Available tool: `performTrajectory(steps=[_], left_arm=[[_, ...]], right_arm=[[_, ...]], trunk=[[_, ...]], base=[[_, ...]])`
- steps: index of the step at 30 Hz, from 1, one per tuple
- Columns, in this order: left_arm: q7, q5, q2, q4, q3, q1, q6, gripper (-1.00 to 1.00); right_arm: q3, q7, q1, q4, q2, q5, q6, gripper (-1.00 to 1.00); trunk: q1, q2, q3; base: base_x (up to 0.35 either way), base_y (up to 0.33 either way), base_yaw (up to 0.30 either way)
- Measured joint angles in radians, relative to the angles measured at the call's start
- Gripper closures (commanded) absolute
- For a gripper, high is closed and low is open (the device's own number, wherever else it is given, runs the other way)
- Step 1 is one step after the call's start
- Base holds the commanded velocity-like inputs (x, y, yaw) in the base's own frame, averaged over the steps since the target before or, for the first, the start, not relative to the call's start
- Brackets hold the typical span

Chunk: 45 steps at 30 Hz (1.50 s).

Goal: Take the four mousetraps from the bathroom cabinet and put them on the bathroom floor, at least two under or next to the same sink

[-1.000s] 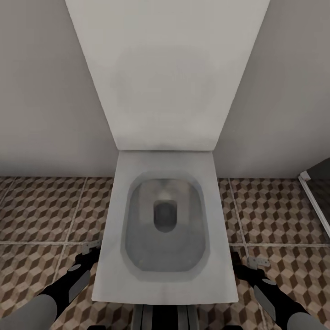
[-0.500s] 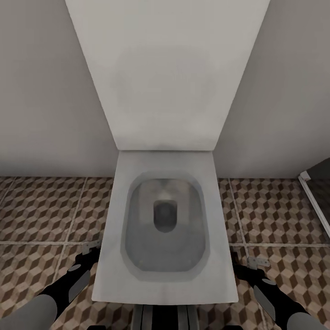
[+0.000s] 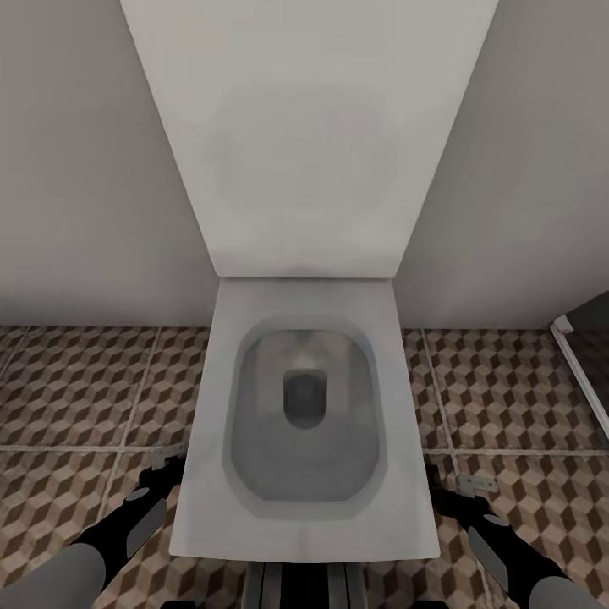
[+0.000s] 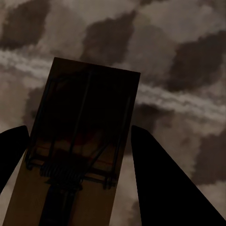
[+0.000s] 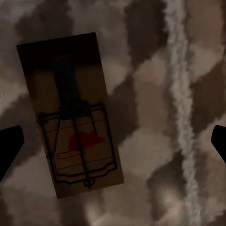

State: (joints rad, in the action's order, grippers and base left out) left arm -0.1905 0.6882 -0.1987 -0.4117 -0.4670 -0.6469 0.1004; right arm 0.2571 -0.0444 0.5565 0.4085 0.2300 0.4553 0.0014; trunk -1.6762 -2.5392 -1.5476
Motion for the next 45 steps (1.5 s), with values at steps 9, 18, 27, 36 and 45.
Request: performTrajectory(steps=[9, 18, 27, 36, 45], left_arm=[[-0.002, 0.000, -0.003, 0.000, 0.001, 0.000, 0.006, 1.00], [-0.009, 0.003, -0.008, 0.005, 0.006, 0.000, 0.017, 1.00], [-0.010, 0.007, -0.005, 0.110, 0.005, -0.001, 0.128, 1.00], [-0.011, 0.009, -0.002, 0.152, 0.005, -0.001, 0.148, 1.00], [-0.012, 0.009, 0.000, 0.182, 0.005, -0.001, 0.149, 1.00]], right_arm=[[0.000, 0.000, 0.000, 0.000, -0.001, 0.000, 0.000, -1.00], [0.000, 0.000, 0.000, 0.000, -0.001, -0.001, 0.000, -1.00], [0.000, 0.000, 0.000, 0.000, -0.001, -0.002, 0.000, -1.00], [0.000, 0.000, 0.000, 0.000, -0.001, -0.001, 0.000, -1.00], [0.000, 0.000, 0.000, 0.000, -0.001, -0.001, 0.000, -1.00]], trunk=[[0.000, 0.000, 0.000], [0.000, 0.000, 0.000], [0.000, 0.000, 0.000], [0.000, 0.000, 0.000], [0.000, 0.000, 0.000]], base=[[0.000, 0.000, 0.000], [0.000, 0.000, 0.000], [0.000, 0.000, 0.000], [0.000, 0.000, 0.000], [0.000, 0.000, 0.000]])
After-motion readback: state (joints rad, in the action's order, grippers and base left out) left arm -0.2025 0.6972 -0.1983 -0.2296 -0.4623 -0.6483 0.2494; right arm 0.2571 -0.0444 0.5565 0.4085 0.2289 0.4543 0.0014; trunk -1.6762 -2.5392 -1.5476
